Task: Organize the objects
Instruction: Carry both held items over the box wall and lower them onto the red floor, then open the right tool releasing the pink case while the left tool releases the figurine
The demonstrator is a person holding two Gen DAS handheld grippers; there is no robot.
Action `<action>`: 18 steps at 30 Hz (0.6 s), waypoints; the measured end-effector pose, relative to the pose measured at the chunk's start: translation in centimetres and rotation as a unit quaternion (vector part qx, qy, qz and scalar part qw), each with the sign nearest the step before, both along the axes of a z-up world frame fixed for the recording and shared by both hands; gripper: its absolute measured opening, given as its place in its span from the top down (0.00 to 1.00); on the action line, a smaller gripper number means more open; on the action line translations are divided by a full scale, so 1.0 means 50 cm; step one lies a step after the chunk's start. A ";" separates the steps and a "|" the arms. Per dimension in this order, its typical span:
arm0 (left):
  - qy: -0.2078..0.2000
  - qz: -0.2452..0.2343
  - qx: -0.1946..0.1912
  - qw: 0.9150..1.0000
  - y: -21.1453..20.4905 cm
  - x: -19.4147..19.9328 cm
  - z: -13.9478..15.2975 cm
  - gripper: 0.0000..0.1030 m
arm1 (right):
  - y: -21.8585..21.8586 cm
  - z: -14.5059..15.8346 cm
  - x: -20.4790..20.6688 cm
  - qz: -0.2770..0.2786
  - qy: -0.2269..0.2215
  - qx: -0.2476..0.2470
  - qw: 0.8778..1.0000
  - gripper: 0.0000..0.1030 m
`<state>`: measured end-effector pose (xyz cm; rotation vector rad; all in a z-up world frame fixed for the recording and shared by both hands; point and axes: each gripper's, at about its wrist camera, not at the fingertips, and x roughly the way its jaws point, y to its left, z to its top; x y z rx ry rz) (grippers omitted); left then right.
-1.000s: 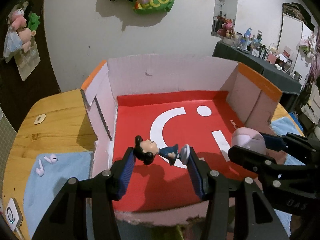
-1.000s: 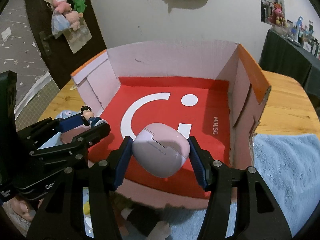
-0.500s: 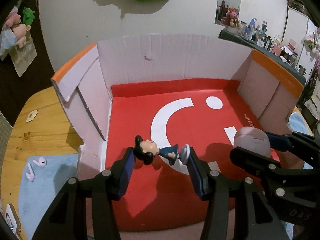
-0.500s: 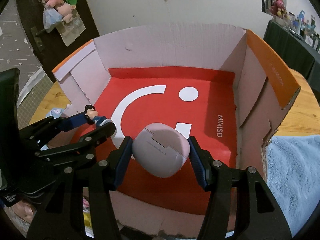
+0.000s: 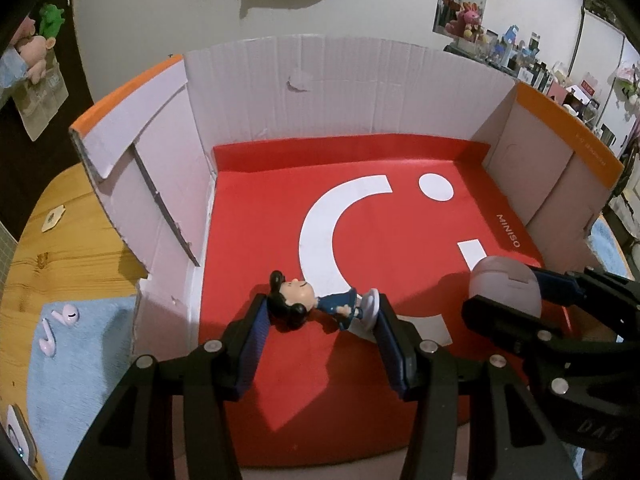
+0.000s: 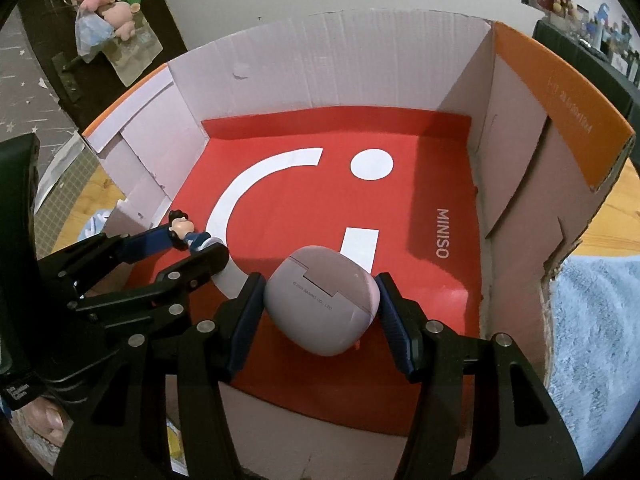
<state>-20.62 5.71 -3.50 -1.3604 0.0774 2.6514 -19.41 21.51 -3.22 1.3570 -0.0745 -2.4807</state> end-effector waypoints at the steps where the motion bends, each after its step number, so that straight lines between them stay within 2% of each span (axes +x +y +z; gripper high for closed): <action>1: 0.000 0.000 -0.001 1.000 0.001 0.000 0.000 0.48 | 0.000 0.000 0.001 0.000 0.000 0.001 1.000 0.47; 18: -0.002 0.002 0.008 1.000 -0.007 0.002 -0.002 0.48 | 0.008 -0.001 0.004 -0.001 0.000 0.000 1.000 0.47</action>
